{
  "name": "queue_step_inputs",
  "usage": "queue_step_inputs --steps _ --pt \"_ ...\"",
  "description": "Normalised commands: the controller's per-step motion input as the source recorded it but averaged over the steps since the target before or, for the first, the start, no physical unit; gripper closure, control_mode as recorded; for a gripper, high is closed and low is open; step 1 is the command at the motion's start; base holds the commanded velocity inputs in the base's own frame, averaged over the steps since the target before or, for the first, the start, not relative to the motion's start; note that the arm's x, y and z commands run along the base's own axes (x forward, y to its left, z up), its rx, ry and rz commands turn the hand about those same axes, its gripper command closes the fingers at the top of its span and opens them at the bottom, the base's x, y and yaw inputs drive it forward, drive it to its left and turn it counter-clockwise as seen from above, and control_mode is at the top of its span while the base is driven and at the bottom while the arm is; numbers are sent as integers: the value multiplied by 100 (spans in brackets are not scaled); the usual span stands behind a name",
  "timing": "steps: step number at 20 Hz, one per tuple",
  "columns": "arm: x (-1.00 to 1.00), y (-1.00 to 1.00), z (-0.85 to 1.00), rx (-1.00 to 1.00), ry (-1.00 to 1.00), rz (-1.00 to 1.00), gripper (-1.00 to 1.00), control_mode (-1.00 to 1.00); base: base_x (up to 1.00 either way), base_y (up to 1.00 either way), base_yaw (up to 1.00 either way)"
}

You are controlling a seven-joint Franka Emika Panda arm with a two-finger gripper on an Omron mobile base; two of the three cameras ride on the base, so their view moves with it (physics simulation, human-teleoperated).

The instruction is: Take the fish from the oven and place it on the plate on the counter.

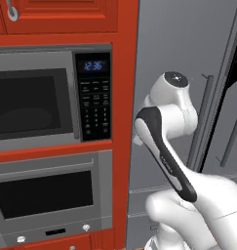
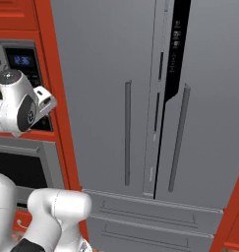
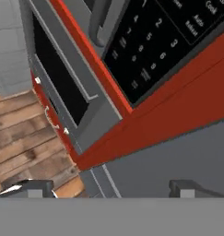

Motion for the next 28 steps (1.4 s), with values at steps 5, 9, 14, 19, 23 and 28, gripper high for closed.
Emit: queue_step_inputs --steps 5,9,14,19,23,28 --pt "-6 64 -58 -21 -2 20 -100 -100 0 0 0" --pt "0 58 -64 -17 0 12 -100 -100 0 0 0" --pt "0 72 -40 -16 -3 10 -100 -100 0 0 0" --pt "0 82 -35 -17 -8 6 -100 -100 0 0 0" --pt "0 72 -39 -14 -6 0 -100 -100 0 0 0" --pt "14 42 -47 -7 -10 0 -100 -100 0 0 0"
